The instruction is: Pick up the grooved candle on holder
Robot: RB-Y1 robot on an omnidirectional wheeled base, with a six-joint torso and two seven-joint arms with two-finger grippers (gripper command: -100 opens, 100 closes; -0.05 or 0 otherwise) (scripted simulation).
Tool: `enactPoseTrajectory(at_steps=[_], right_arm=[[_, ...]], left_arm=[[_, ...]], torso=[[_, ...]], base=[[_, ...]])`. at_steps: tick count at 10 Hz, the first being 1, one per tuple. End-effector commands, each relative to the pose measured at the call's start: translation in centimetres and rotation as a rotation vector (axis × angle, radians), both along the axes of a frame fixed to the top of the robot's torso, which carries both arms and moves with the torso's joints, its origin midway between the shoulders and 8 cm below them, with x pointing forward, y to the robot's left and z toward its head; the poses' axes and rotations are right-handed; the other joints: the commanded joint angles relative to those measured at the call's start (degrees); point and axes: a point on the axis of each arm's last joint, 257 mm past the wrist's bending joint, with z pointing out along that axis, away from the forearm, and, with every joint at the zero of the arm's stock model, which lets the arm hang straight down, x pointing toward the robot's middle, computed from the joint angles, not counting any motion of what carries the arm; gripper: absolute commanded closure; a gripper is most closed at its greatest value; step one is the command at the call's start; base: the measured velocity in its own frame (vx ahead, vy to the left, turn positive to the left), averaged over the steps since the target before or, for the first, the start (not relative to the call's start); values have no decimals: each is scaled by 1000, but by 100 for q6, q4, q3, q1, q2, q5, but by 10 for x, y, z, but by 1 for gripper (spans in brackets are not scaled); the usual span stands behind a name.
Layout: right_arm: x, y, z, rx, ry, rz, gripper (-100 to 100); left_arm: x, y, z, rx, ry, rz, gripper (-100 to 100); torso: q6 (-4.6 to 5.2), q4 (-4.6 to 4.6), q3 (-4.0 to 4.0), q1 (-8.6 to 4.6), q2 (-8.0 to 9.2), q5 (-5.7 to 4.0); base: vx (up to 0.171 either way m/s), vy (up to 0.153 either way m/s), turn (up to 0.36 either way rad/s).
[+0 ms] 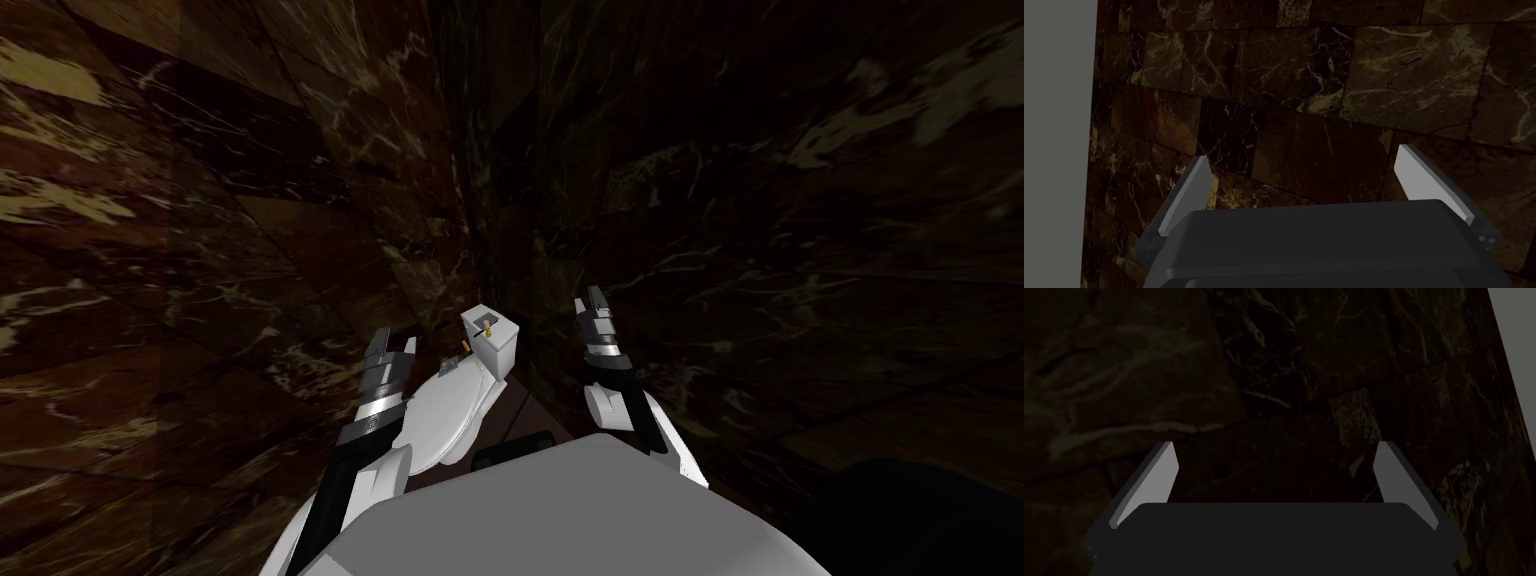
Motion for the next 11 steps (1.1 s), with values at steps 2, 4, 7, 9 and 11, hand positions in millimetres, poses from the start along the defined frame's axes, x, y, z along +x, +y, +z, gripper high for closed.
enactPoseTrajectory(at_steps=[2, 4, 7, 9, 11], right_arm=[[0, 0, 0, 0, 0, 0, 0], [0, 0, 0, 0, 0, 0, 0], [0, 0, 0, 0, 0, 0, 0], [0, 0, 0, 0, 0, 0, 0], [0, 0, 0, 0, 0, 0, 0]], left_arm=[[6, -10, -9, 38, 29, -49, -100], [13, -21, -22, 67, 67, -99, -100], [23, -37, -50, 105, 144, -178, -100], [29, -47, -73, 130, 204, -227, -100], [33, -55, -97, 158, 268, -269, -100]], torso=[[1, 0, -1, -1, -1, 0], [1, -1, -2, -5, -3, -1], [1, -1, -3, -9, -5, -2], [1, -1, -3, -11, -5, -2], [1, -1, -4, -9, -6, -2]], base=[[4, -10, -38], [7, -21, -63], [11, -29, -82], [12, -31, -97], [15, -28, -108]])
